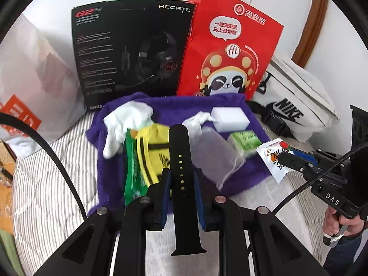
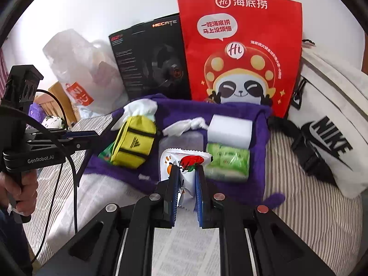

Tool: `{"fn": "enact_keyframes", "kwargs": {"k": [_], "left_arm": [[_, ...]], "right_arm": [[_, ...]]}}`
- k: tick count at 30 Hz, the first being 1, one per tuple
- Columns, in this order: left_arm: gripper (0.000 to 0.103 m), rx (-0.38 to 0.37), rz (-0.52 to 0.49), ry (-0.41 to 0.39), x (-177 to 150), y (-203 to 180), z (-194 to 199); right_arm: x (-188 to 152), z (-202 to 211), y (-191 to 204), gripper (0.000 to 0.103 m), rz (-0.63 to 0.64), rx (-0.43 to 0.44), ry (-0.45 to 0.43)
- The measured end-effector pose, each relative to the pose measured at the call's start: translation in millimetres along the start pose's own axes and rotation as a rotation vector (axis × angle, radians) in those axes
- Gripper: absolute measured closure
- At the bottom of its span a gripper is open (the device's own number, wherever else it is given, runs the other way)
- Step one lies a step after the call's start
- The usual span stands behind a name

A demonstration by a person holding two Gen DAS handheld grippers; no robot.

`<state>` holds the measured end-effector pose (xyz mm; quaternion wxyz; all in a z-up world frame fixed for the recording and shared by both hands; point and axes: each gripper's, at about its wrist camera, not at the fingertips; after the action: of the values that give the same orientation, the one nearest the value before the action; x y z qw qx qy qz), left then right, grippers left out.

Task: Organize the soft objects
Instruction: 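Carry the black strap with the left gripper toward the towel while the right carries the packet there, then open the right gripper to drop the packet on the towel while the left releases the strap there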

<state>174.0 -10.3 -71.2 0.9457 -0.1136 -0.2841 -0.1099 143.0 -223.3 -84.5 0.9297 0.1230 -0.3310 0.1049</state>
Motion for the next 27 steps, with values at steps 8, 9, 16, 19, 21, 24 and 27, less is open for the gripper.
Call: {"fn": "enact_keyframes", "kwargs": {"k": [8,9,16,19,21,24,27], "left_arm": [[0.084,-0.032,0.014,-0.019,35,8,-25],[0.084,-0.034,0.017,-0.021,39,9,-27],[0.083,-0.072,0.041,-0.025,57,14,-49],[0.083,-0.075,0.040,-0.014,60,13,-60],[0.083,-0.081,0.039,-0.007,61,12,-68],[0.083,-0.089,0.033,0.010,61,10,-79],[0.083,-0.075,0.011,0.028,60,6,-87]], "right_arm": [[30,-29,-14,0.089,-0.006,-0.001,0.004],[33,-33,-15,0.089,-0.003,-0.001,0.006],[28,-62,-17,0.089,0.028,0.022,0.059],[21,-78,-20,0.089,0.017,0.042,0.092],[18,-84,-21,0.089,0.011,0.071,0.113],[14,-92,-19,0.089,0.024,0.074,0.121],[10,-97,-19,0.088,0.023,0.086,0.123]]}}
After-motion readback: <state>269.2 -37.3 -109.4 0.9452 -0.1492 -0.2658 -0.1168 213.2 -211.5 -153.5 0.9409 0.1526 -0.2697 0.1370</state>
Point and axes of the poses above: each gripper's, at about its wrist camera, not at the fingertips, and z roughly against the way its jaws point, y to its left, x to its top, and after that the axes turned 3 degrees about y, right-handed
